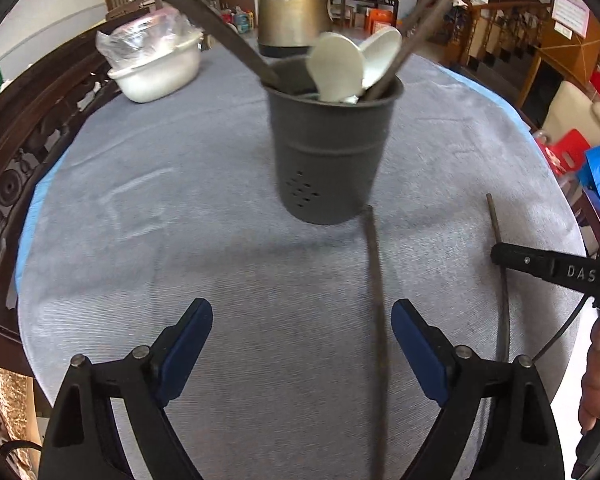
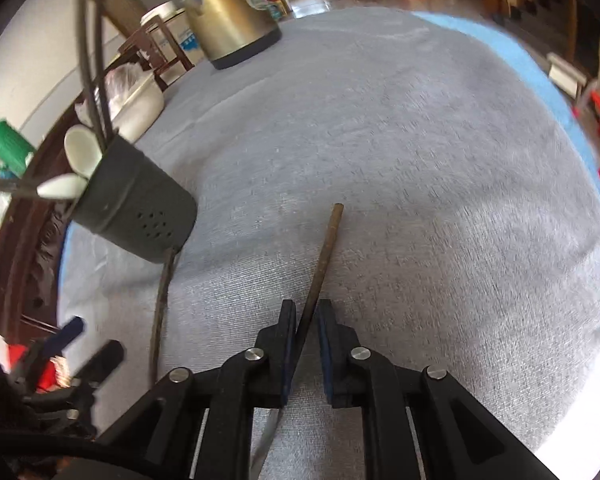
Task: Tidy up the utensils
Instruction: 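Lower the left gripper around one loose chopstick while the right gripper straddles the other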
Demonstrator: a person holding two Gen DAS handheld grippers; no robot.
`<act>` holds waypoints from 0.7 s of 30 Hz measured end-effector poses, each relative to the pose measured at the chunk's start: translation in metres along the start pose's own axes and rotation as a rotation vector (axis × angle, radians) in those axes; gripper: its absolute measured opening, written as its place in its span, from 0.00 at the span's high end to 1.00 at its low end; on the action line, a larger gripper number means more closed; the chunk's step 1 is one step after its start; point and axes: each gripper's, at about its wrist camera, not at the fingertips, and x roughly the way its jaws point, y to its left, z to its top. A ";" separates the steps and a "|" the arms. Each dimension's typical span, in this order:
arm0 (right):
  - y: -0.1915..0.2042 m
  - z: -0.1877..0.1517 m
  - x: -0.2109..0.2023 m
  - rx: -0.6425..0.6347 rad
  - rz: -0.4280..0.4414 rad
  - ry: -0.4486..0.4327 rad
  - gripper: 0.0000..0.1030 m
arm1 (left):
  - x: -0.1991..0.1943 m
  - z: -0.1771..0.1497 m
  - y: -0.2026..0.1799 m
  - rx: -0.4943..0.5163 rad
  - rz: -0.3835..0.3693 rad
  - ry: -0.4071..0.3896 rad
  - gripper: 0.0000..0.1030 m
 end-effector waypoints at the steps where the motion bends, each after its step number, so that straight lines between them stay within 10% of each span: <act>1: -0.001 0.001 0.000 0.010 0.004 0.006 0.86 | 0.002 0.000 -0.002 0.002 -0.005 0.008 0.15; 21: 0.018 -0.002 0.015 -0.083 -0.054 -0.105 0.88 | 0.019 -0.010 -0.009 -0.019 -0.023 0.061 0.47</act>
